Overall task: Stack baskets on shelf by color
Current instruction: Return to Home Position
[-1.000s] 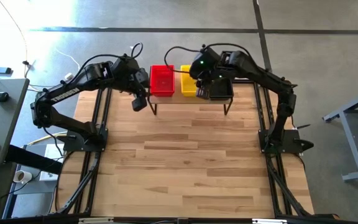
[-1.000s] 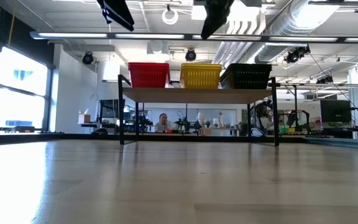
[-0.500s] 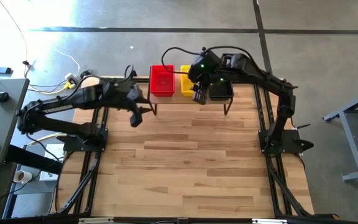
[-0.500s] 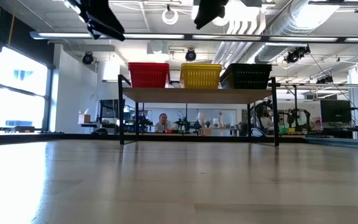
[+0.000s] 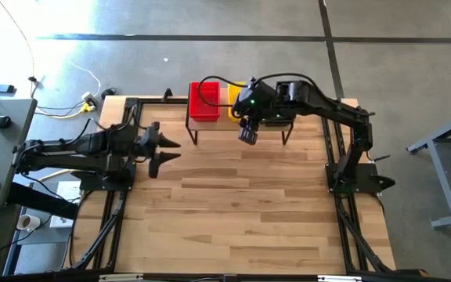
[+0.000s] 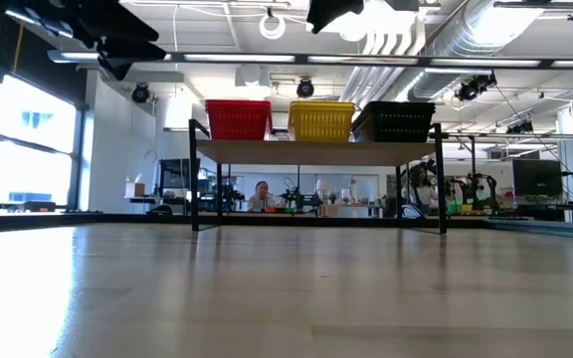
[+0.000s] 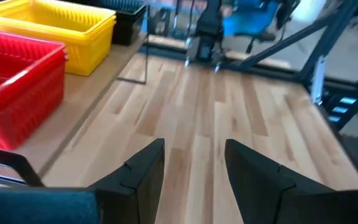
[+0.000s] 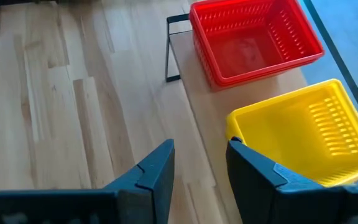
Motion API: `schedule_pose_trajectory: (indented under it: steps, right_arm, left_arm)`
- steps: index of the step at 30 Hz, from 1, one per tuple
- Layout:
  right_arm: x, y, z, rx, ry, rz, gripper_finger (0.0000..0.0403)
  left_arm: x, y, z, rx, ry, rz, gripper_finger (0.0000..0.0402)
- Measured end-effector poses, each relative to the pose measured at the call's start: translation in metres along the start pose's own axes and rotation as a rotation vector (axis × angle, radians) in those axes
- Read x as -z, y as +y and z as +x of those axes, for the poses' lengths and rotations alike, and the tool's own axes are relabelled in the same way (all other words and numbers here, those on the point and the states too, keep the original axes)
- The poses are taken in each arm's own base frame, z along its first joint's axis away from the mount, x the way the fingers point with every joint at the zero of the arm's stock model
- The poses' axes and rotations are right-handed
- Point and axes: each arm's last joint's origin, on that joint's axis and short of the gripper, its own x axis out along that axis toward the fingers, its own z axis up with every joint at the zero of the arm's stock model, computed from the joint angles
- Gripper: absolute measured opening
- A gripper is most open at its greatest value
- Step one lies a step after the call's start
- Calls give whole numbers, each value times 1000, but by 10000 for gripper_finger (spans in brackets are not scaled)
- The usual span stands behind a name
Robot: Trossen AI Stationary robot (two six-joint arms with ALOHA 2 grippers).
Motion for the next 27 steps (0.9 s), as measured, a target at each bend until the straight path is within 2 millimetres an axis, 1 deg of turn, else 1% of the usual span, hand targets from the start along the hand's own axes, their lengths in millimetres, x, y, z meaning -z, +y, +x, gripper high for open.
schedule_pose_trajectory:
  steps: [6,11,14,19,24,27]
  right_arm:
    - [1,8,-1,-13,6,-7,130]
    - [5,8,-4,-14,40,-9,130]
    - [9,6,-12,-10,51,3,130]
    - [18,-1,-38,61,42,-21,130]
    - [31,-10,-75,101,-7,-56,130]
    - [42,-19,-101,124,-36,-63,130]
  left_arm:
    - [29,-2,-1,58,-130,8,160]
    - [54,-1,0,91,-216,-3,160]
    - [67,1,2,101,-260,-38,160]
    - [84,4,4,119,-322,-91,160]
    - [97,6,8,131,-347,-128,160]
    - [101,6,9,132,-349,-136,160]
